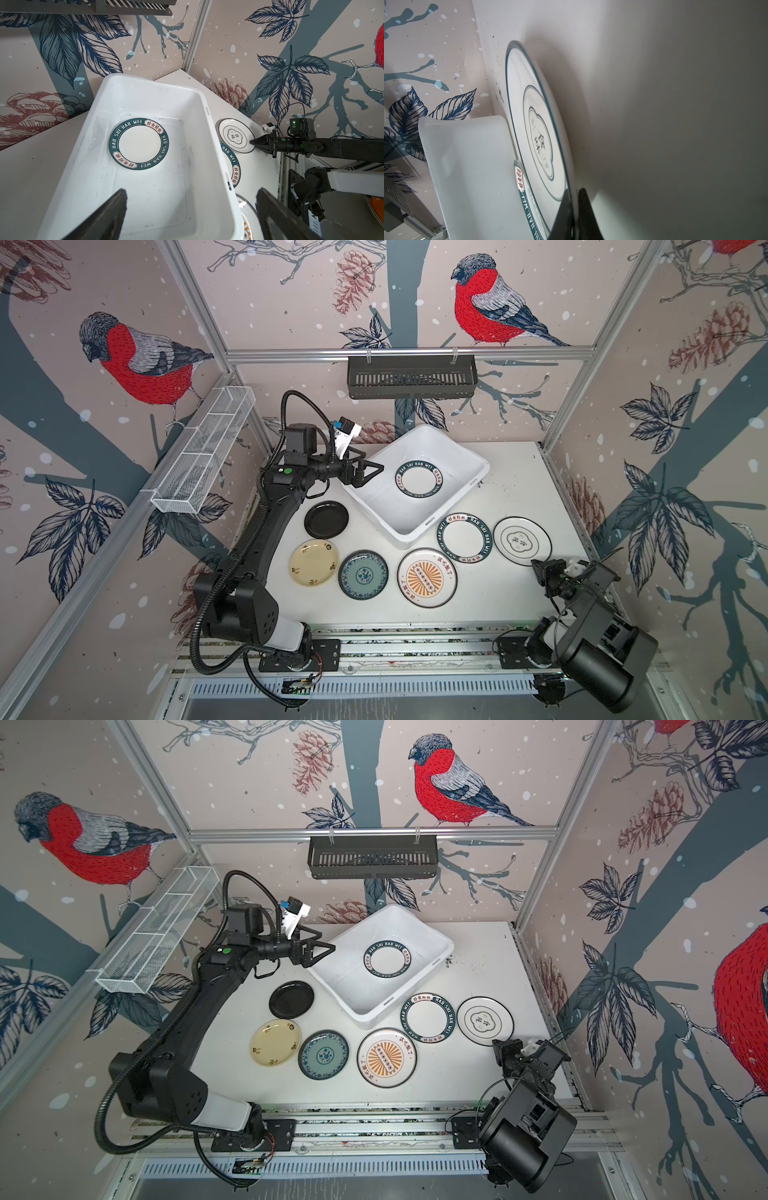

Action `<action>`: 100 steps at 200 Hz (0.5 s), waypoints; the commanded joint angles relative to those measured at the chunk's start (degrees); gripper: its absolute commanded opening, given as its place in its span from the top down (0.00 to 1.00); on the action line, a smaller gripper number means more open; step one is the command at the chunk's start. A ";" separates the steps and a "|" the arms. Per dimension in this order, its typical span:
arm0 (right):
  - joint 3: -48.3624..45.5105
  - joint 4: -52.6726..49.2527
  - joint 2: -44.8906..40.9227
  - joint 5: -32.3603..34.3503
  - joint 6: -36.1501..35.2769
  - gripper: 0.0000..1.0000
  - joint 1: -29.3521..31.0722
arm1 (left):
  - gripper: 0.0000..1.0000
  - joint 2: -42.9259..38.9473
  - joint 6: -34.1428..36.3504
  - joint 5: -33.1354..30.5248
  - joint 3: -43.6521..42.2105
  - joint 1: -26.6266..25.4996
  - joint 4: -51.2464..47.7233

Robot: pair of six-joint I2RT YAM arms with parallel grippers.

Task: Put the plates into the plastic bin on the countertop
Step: 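Pinch the green-ringed plate edge with the right gripper and tilt it up, then lift the green-ringed plate with the right gripper and carry it over the bin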

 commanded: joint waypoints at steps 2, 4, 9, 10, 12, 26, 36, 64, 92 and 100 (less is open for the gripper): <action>1.45 -1.53 -1.25 0.96 1.37 0.97 -0.02 | 0.04 -0.11 0.00 0.02 0.67 -0.09 1.25; 1.57 -1.52 -1.41 0.96 1.45 0.97 -0.02 | 0.04 -0.09 0.00 0.02 0.70 -0.10 1.29; 1.78 -1.52 -1.78 0.84 1.71 0.97 -0.02 | 0.04 -0.11 0.00 0.02 0.72 -0.10 1.29; 1.85 -1.52 -1.84 0.77 1.75 0.97 -0.02 | 0.04 -0.11 0.00 0.02 0.73 -0.10 1.25; 1.94 -1.59 -1.95 0.78 1.92 0.98 -0.02 | 0.04 -0.13 -0.05 0.00 0.67 -0.10 1.26; 2.38 -1.52 -2.75 0.44 2.62 0.98 -0.02 | 0.04 0.00 -0.09 -0.07 0.70 -0.16 1.29; 2.67 -1.44 -3.16 0.09 3.12 0.98 -0.02 | 0.04 -0.03 -0.09 -0.24 0.63 -0.19 1.32; 4.19 -2.04 -3.94 -0.91 4.03 0.99 0.00 | 0.04 -0.02 -0.18 -0.19 0.57 -0.28 1.39; 6.55 -3.78 -5.97 -0.90 4.67 0.99 0.32 | 0.04 0.00 -0.35 -0.19 0.67 -0.36 1.57; 7.49 -4.28 -6.43 -0.63 4.74 0.99 0.62 | 0.04 0.06 -0.35 -0.07 0.73 -0.45 1.65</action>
